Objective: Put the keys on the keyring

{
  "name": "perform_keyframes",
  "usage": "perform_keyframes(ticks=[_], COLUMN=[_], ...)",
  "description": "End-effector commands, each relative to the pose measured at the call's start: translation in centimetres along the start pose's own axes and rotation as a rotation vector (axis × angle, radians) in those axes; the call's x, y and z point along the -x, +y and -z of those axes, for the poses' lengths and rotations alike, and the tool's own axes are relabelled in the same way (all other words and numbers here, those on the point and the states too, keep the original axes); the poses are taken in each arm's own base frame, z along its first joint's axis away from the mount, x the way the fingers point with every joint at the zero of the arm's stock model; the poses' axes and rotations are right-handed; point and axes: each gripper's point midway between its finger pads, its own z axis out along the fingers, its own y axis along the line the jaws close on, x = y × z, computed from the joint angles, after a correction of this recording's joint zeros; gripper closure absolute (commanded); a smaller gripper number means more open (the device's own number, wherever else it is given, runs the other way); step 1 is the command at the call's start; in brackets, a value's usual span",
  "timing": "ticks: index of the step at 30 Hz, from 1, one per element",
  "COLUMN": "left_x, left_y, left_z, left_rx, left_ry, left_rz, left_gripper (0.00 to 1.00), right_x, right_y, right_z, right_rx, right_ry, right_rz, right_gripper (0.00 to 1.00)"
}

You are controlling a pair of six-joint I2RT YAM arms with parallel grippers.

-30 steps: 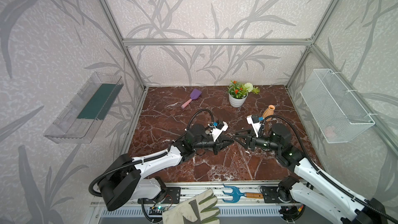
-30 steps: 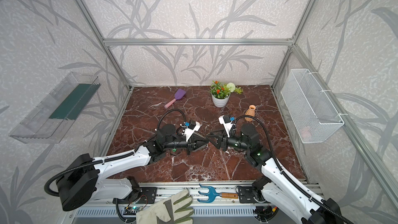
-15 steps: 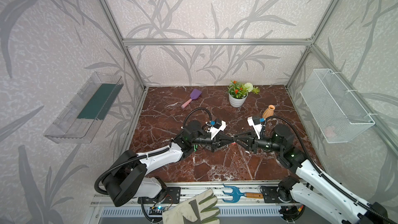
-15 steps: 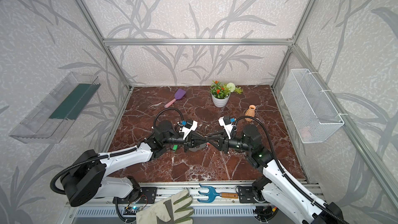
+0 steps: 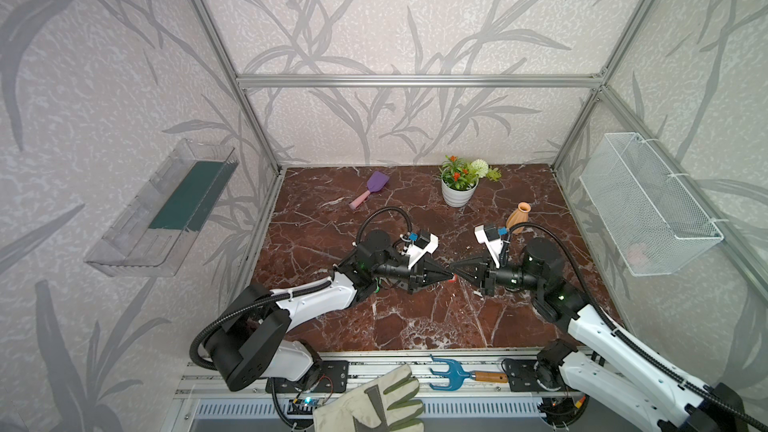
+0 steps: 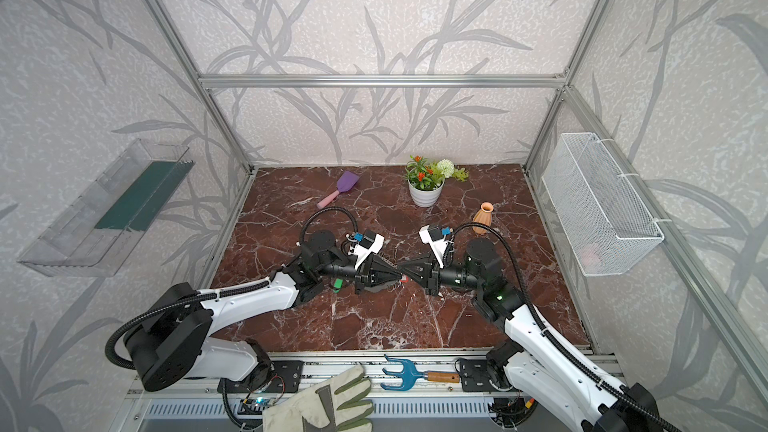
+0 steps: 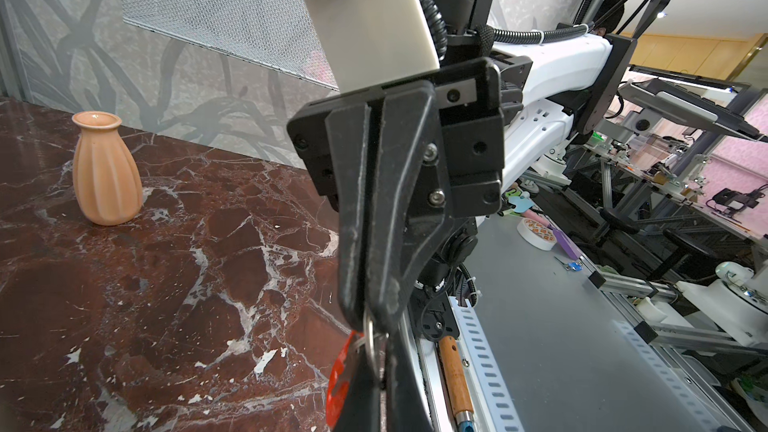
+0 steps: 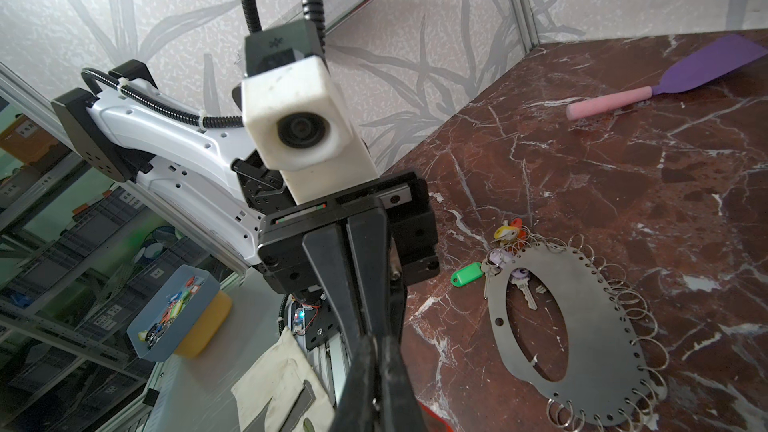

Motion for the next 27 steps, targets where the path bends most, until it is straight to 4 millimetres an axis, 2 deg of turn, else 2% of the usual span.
perform_keyframes(ticks=[1, 7, 9, 13, 18, 23, 25, 27], left_x=[1.9, 2.1, 2.0, 1.7, 1.5, 1.2, 1.8, 3.3], left_y=[-0.2, 0.1, 0.8, 1.1, 1.1, 1.1, 1.0, 0.5], left_z=[0.0, 0.1, 0.3, 0.6, 1.2, 3.1, 4.1, 5.1], left_rx=[0.005, 0.033, 0.082, 0.119, 0.156, 0.252, 0.279, 0.298], left_ry=[-0.032, -0.029, -0.032, -0.042, -0.094, -0.190, -0.247, -0.325], left_rz=[-0.060, -0.028, -0.005, 0.024, 0.076, 0.103, 0.125, 0.135], left_gripper=[1.00, 1.00, 0.98, 0.77, 0.46, 0.43, 0.43, 0.44], right_x=[0.3, 0.6, 1.0, 1.8, 2.6, 3.3, 3.6, 3.8], right_y=[0.4, 0.1, -0.2, -0.5, -0.9, -1.2, -1.1, -1.0], right_z=[0.0, 0.2, 0.3, 0.3, 0.1, 0.2, 0.2, 0.2], right_rx=[0.013, -0.024, -0.044, -0.054, -0.058, -0.065, -0.052, -0.035], right_ry=[-0.002, -0.018, -0.040, -0.085, -0.134, -0.185, -0.205, -0.225], right_rz=[-0.007, -0.006, -0.004, -0.015, -0.031, -0.043, -0.049, -0.073], right_gripper=[1.00, 1.00, 1.00, 1.00, 1.00, 1.00, 1.00, 1.00])
